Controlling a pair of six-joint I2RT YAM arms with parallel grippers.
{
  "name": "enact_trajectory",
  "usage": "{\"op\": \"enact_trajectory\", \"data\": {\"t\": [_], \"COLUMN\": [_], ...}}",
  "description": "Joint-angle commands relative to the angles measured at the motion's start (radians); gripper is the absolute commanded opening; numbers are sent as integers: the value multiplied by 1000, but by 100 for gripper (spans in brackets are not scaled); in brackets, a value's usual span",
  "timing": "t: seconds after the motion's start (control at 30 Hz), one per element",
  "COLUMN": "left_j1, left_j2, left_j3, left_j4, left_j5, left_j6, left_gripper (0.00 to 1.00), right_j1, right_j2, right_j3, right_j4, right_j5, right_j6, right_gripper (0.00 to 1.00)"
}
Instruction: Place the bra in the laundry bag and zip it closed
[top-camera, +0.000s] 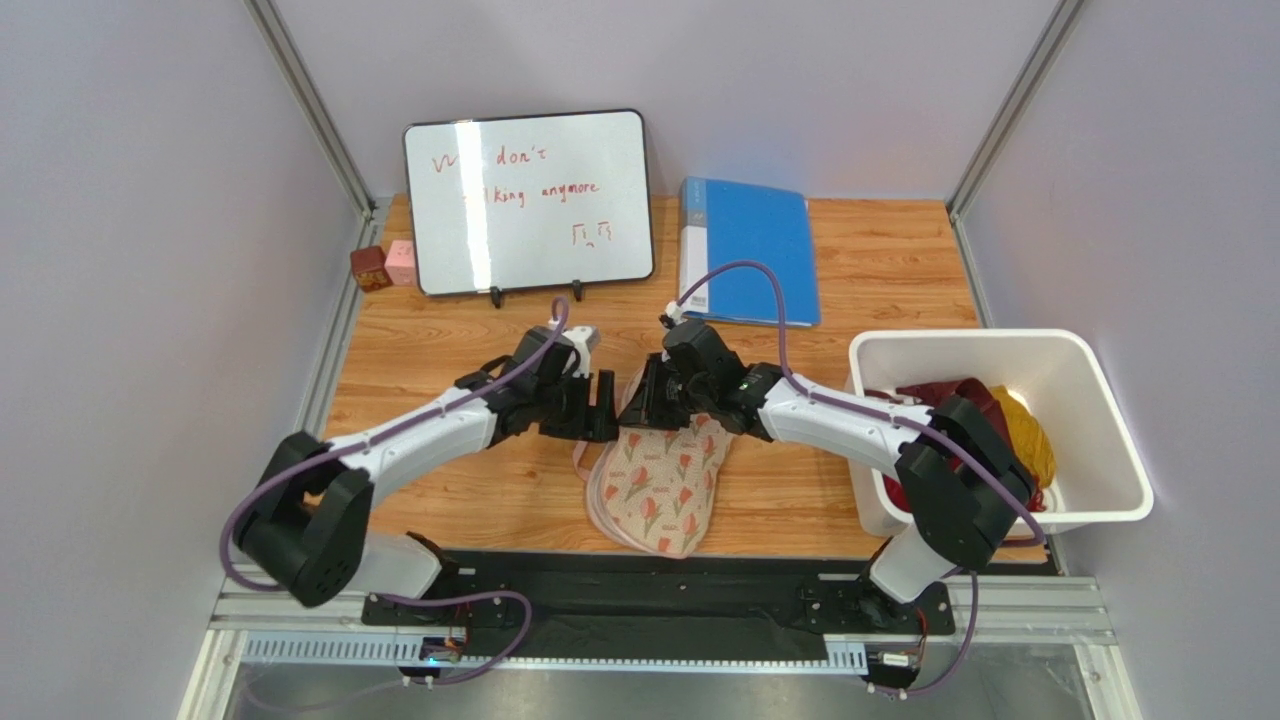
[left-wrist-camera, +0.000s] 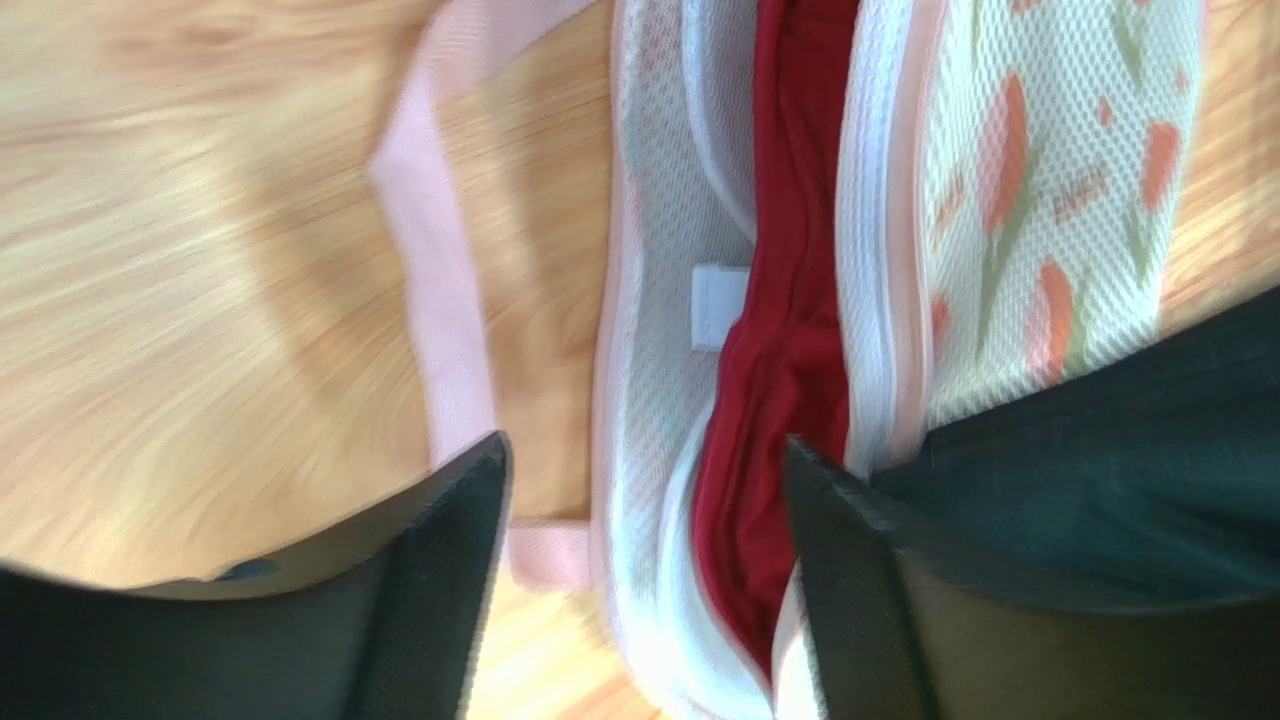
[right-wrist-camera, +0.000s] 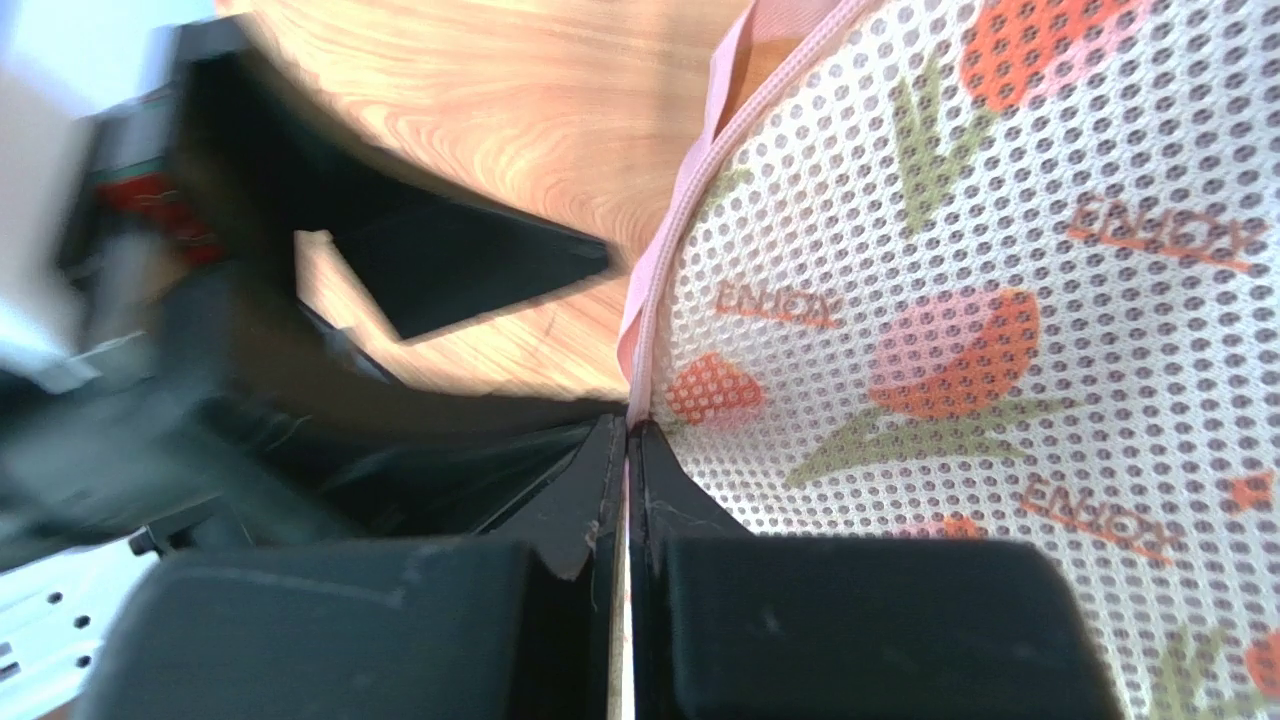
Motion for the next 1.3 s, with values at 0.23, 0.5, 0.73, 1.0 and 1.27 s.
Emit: {"op": "enact_trajectory", "data": {"t": [0.23, 0.5, 0.73, 1.0, 1.27], "left_j1": [-21, -41, -41, -40, -38], "left_j2": [-333, -330, -255, -161, -175], "left_j3": [-97, -203, -182, -170, -202], "left_j4": [40, 83, 97, 91, 83], "left_j5": [210, 160, 138, 70, -49], "left_j6": [-32, -77, -40, -54, -54], "left_gripper": [73, 73, 58, 0, 0], "right_j1": [-10, -10, -10, -16, -39], "right_j2": [-12, -6, -4, -3, -56], "right_j3": [33, 39, 50, 54, 58], "right_j4": [53, 57, 59, 50, -162], "right_j5": [13, -10, -25, -46, -48], "right_j6": [24, 34, 39, 11, -252], "right_gripper": [0, 0, 0, 0, 31]}}
